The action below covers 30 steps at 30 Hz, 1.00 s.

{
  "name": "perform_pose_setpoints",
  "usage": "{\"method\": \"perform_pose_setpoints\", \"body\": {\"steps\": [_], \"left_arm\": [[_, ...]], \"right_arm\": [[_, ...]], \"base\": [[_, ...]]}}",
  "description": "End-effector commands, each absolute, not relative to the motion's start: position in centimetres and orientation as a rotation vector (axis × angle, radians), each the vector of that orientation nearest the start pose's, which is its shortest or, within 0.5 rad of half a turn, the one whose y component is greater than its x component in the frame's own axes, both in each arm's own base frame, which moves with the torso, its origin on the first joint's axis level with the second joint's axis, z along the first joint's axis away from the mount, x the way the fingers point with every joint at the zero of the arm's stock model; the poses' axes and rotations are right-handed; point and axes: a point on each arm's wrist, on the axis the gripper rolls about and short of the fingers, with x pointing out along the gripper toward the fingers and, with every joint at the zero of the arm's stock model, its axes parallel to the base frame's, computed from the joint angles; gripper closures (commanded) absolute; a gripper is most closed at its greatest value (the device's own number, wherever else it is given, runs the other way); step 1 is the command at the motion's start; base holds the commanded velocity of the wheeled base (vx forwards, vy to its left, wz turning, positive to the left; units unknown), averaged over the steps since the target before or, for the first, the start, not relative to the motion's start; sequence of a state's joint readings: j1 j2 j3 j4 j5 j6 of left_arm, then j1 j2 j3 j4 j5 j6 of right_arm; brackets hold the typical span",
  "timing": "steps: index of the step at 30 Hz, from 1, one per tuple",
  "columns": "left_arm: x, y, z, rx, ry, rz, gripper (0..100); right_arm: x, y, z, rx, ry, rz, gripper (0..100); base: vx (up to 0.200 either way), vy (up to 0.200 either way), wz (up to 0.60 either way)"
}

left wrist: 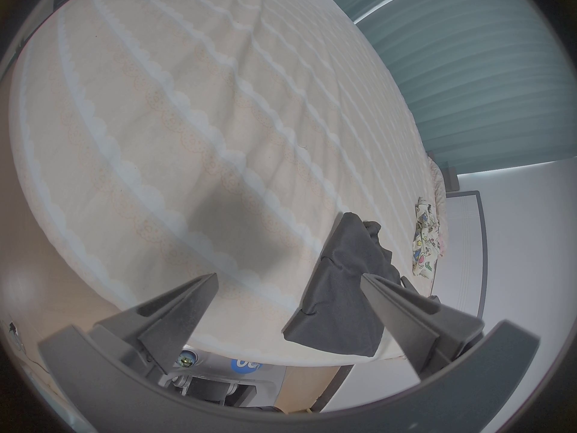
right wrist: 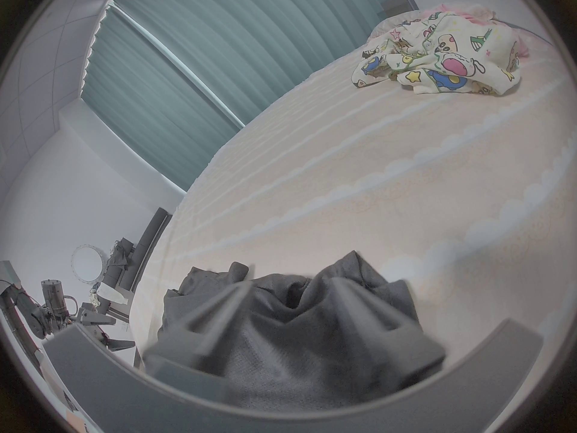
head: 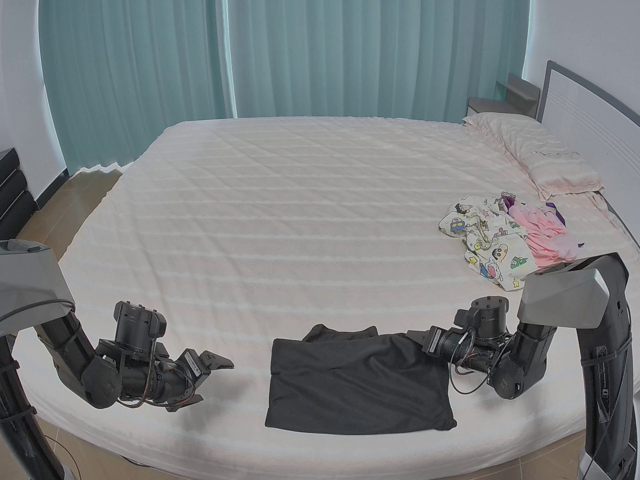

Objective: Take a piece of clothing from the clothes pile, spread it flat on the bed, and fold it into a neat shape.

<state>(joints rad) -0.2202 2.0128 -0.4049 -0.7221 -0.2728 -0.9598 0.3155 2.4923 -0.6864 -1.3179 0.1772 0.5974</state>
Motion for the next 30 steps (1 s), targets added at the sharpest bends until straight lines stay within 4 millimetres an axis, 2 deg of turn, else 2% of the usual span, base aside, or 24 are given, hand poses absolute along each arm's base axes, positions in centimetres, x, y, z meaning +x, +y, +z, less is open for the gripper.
{"method": "perform_pose_setpoints", "body": {"steps": [1, 15, 21, 22, 30], "left_arm": [[25.4, -6.3, 1.5, -0.898, 1.045, 0.005, 0], [25.4, -6.3, 1.5, -0.898, 1.045, 0.005, 0], [25.4, -6.3, 1.5, -0.898, 1.045, 0.005, 0], [25.4, -6.3, 1.5, -0.898, 1.045, 0.005, 0], [25.4, -6.3, 1.5, -0.898, 1.045, 0.005, 0]], "right_arm": [[34.4, 11.4, -5.6, 0.541, 0.620, 0.307, 100], [34.9, 9.5, -5.4, 0.617, 0.591, 0.211, 100], [34.9, 9.5, -5.2, 0.631, 0.585, 0.219, 100], [35.0, 9.6, -5.2, 0.632, 0.584, 0.226, 0], [35.2, 9.9, -5.4, 0.636, 0.597, 0.259, 0]], "base": [[0.000, 0.000, 0.00], [0.000, 0.000, 0.00], [0.000, 0.000, 0.00], [0.000, 0.000, 0.00], [0.000, 0.000, 0.00]]}}
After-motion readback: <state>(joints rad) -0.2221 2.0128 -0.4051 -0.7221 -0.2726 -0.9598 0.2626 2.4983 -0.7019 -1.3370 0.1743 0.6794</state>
